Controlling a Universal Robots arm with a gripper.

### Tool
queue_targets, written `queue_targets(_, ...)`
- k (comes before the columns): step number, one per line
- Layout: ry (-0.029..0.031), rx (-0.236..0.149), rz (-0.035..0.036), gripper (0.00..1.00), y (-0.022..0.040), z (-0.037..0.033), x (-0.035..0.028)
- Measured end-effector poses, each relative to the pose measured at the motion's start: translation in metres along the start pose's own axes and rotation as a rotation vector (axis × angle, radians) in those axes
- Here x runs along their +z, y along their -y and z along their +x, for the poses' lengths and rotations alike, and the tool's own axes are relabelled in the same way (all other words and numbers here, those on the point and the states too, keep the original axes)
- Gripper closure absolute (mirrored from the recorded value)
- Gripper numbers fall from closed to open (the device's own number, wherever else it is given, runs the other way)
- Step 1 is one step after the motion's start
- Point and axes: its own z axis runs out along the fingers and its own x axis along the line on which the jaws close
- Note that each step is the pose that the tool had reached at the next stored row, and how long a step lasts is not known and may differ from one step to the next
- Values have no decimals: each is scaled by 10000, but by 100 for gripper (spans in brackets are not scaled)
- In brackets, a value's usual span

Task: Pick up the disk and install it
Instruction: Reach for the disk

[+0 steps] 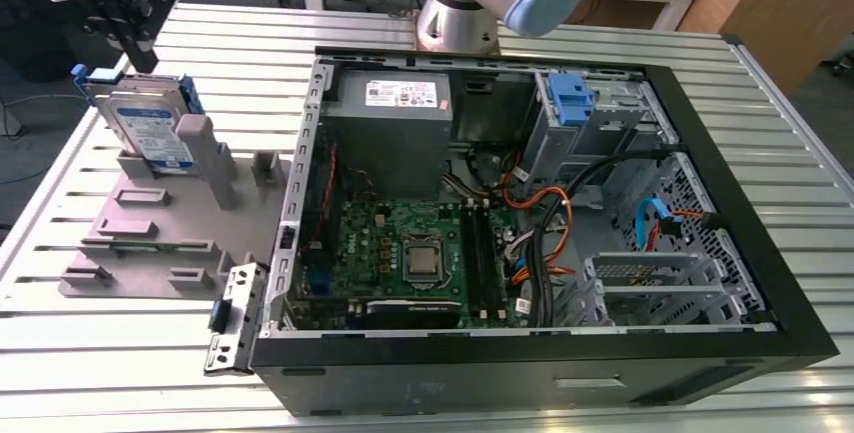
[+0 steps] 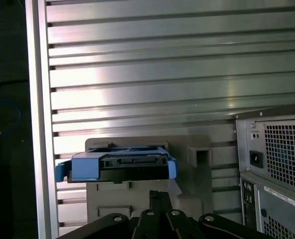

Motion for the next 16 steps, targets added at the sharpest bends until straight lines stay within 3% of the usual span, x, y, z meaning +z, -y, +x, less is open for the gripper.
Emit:
queue_targets(7, 1, 0, 0, 89, -38, 166, 47)
queue_targets(16, 2, -8, 10, 89, -100, 264, 110)
